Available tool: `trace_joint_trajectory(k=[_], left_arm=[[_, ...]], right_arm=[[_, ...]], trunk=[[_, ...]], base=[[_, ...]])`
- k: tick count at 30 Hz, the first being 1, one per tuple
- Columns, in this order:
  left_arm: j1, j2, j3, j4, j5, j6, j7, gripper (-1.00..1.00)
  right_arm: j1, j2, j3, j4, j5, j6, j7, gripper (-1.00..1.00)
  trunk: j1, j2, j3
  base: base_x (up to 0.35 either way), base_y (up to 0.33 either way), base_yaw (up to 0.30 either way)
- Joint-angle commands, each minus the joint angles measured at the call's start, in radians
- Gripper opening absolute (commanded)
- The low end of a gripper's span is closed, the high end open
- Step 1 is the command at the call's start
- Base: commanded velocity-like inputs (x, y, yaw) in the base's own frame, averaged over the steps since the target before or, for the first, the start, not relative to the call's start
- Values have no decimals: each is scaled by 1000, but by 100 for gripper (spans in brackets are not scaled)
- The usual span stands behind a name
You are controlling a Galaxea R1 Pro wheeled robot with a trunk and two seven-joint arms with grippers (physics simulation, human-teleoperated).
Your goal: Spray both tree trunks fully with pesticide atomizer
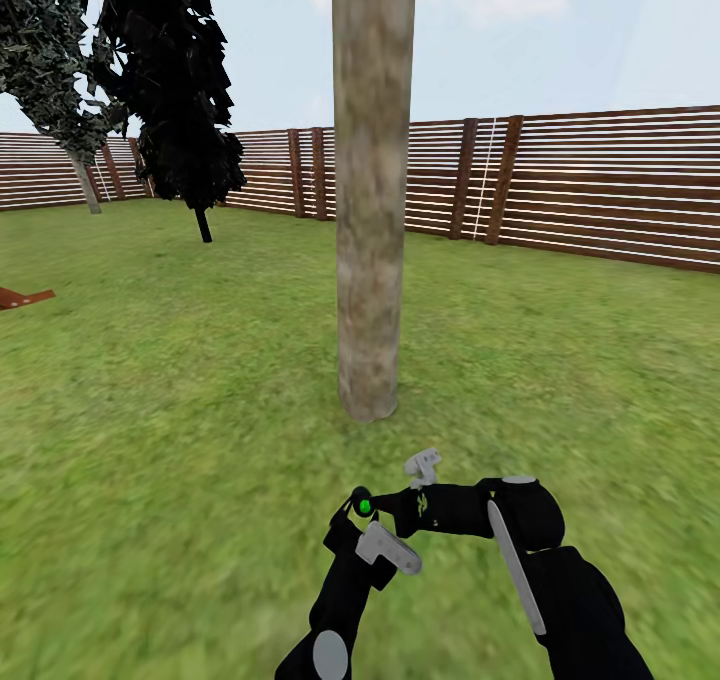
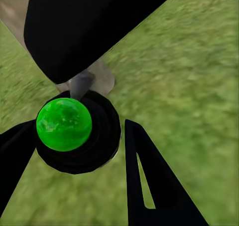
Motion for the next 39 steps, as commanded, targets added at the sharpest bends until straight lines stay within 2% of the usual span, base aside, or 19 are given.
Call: trace_joint_trajectory(k=[1,13,17,18,20,22,26,31,33,35,38,39], left_arm=[[-1,0,-2,0,-11,9,3,-100],[-1,-2,-2,2,-11,9,3,-100],[-1,-2,-2,2,-11,9,2,-100],[-1,-2,-2,2,-11,8,2,-100],[-1,-2,-2,2,-12,-10,0,-100],[-1,-2,-2,2,-13,-22,-2,-100],[-1,-2,-2,8,-15,-30,-5,-100],[-1,-3,-2,18,-14,-32,-6,-100],[-1,-3,-2,20,-14,-32,-7,-100],[-2,-3,-2,21,-15,-32,-7,-100],[-2,-4,-2,23,-15,-32,-8,-100],[-3,-5,-2,23,-15,-32,-9,-100]], right_arm=[[-1,0,-1,-1,4,6,5,-100],[-1,-6,-12,-13,-8,6,14,-100],[-1,-7,-17,-13,-10,6,41,-100],[-1,-8,-29,-13,-10,6,62,-100],[-1,-11,-89,-13,-11,6,116,-100],[-1,-26,-130,-14,-11,6,154,-100],[-1,-61,-186,-15,-12,6,226,-100],[-2,-104,-231,-15,-12,6,272,-100],[-2,-120,-267,-15,-17,6,286,-100],[-2,-142,-289,-15,-36,6,292,-100],[-2,-176,-300,-15,-74,6,294,-100],[-2,-195,-315,-15,-91,6,295,-100]], trunk=[[0,0,-1],[0,0,-1],[0,0,-1],[0,0,-1],[0,0,-1],[0,0,-1],[0,0,-1],[0,0,-1],[0,0,-1],[0,0,-1],[0,0,-1],[0,0,-1]], base=[[0,0,0],[0,0,0],[0,0,0],[0,0,0],[0,0,0],[0,0,0],[0,0,0],[0,0,0],[0,0,0],[0,0,0],[0,0,0],[0,0,0]])
